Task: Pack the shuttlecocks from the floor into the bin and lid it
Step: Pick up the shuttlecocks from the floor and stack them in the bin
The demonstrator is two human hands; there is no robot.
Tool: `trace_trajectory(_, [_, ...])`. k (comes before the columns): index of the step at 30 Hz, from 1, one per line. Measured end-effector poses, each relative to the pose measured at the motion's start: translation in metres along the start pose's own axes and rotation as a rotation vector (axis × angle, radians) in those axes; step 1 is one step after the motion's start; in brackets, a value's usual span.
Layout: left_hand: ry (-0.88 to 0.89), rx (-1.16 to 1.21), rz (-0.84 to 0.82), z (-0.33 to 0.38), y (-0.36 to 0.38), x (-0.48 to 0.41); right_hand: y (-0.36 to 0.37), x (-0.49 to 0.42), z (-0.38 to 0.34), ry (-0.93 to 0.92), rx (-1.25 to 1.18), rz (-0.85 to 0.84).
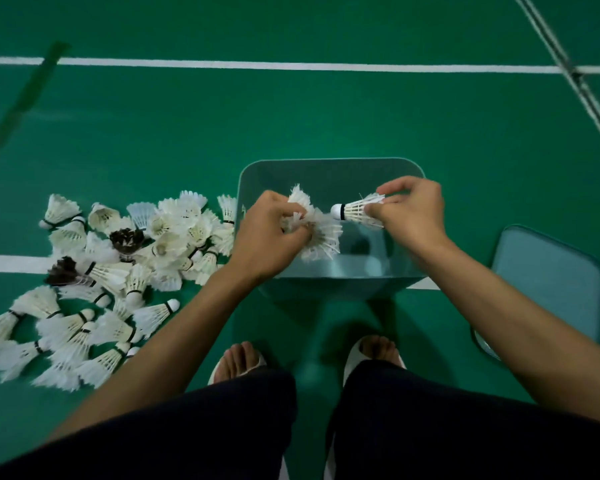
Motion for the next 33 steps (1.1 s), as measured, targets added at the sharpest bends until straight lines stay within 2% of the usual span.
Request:
trace_trajectory(4, [-0.232, -0.021, -0.213, -0.023, 0.02, -0.026, 0.021, -0.034, 0.018, 0.195, -0.041, -0.096])
trace_trajectory(7, [-0.442, -0.044, -0.315, -0.044, 0.035, -0.041, 0.043, -0.052, 0.018, 0.183, 0.085, -0.109])
trace_trajectory(10, [-0.575, -0.074, -0.437, -0.057, 0.046, -0.045, 0.07, -0.062, 0.018, 0.175, 0.235, -0.087])
trace_trajectory(16, [-0.581, -0.17, -0.437, -0.065, 0.053, -0.048, 0.106, -0.077, 0.025, 0.238, 0.329, -0.089])
trace_trajectory(21, [-0.644, -0.193, -0.537, -0.078, 0.055, -0.058, 0.121, -0.094, 0.034, 0.305, 0.314, -0.108])
trace_trajectory(26, [-0.683, -0.198, -0.553, -0.088, 0.054, -0.062, 0.139, -0.096, 0.043, 0.396, 0.226, -0.143])
trace_trajectory(29, [-0.699, -0.171, -0.576, -0.089, 0.057, -0.061, 0.16, -0.09, 0.049, 0.528, 0.061, -0.262])
trace_trajectory(33, [-0.694, -0.148, -0.611, -0.088, 0.058, -0.059, 0.174, -0.088, 0.049, 0.598, -0.087, -0.296])
Point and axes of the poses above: each hand's wrist, its own x-axis away from the middle knuckle, its own y-axis out of the palm, z = x × y, the point moved 3 cm from there along -x, towards the middle knuckle, and after that the axes turned 6 degrees about x, right-handed, at the moved point
